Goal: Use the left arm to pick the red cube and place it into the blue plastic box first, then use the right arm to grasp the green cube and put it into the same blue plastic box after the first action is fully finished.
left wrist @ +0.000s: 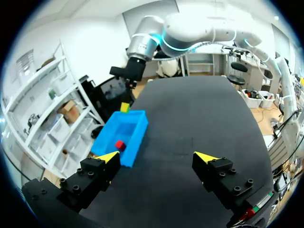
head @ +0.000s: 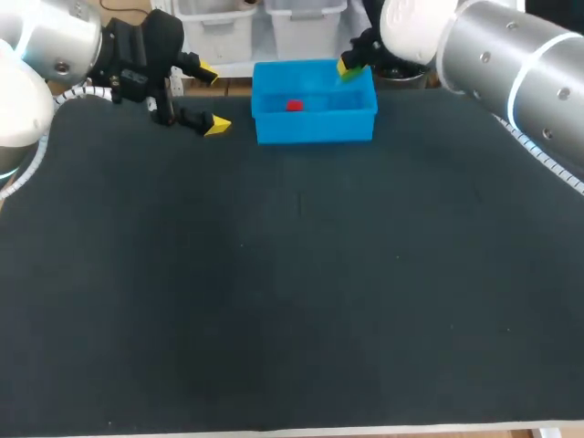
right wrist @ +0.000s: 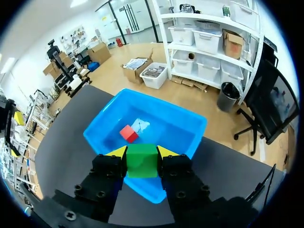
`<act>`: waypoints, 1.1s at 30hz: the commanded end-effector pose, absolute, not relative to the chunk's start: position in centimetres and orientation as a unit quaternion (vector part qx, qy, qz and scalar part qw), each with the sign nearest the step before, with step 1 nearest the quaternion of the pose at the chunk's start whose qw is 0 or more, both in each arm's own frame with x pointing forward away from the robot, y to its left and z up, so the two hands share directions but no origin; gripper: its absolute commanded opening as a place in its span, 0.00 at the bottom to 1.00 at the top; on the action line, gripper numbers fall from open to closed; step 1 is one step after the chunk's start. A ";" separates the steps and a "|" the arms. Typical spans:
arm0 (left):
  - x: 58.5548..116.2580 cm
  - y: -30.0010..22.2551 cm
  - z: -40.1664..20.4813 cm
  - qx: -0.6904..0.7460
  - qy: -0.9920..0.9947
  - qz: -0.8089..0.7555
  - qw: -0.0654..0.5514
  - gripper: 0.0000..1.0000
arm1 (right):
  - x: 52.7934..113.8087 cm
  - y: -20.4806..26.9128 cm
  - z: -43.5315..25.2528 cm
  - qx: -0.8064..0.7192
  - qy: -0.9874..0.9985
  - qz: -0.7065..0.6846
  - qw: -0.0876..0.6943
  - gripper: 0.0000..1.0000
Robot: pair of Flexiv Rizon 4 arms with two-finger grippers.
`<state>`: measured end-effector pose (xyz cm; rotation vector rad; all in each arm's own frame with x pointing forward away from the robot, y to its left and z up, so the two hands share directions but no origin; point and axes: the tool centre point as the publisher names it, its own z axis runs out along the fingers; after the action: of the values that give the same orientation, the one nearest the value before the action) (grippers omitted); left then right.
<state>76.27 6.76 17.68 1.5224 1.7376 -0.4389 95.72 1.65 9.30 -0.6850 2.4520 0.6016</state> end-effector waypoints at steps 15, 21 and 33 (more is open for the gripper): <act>76.3 6.9 17.6 0.599 0.680 -0.173 0.386 1.00 | 98.6 0.6 13.4 -0.262 0.917 0.252 0.167 1.00; 76.3 6.9 17.6 0.599 0.680 -0.173 0.386 1.00 | 96.6 -1.3 15.9 -0.247 0.917 0.243 0.196 1.00; 76.3 6.9 17.6 0.599 0.680 -0.173 0.386 1.00 | 95.9 -1.8 16.6 -0.250 0.912 0.249 0.208 1.00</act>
<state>76.27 6.76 17.68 1.5224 1.7376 -0.4389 94.85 -1.88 16.50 -0.6459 2.4627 0.6917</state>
